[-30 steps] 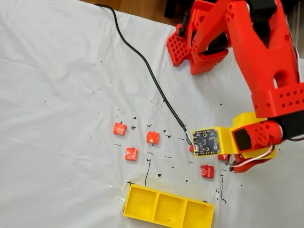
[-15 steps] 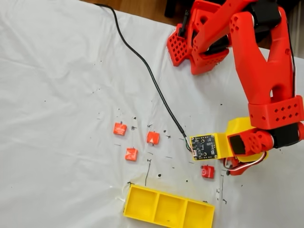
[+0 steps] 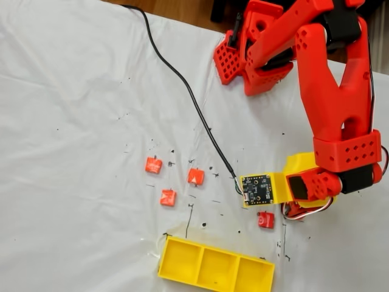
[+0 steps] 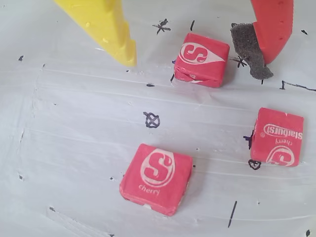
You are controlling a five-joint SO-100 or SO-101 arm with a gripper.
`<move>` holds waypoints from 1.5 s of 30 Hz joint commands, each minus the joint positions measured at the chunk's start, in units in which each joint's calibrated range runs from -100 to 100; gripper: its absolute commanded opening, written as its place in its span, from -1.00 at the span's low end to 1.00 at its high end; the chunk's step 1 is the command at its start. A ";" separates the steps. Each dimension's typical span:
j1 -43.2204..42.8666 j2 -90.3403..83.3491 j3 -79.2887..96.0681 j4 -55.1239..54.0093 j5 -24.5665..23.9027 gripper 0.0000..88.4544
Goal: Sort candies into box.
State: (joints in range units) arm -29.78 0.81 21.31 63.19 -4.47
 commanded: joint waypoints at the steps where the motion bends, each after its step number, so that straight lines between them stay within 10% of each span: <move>1: -0.83 0.04 -1.51 -0.44 -0.34 -0.35; 11: -1.47 3.18 -2.24 -2.07 -0.44 -0.55; 16: -1.65 1.99 -1.97 -2.48 -0.83 -1.00; 45: 13.93 -8.02 -31.10 1.12 5.47 -1.00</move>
State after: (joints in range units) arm -17.03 -7.00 -2.84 69.94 -0.37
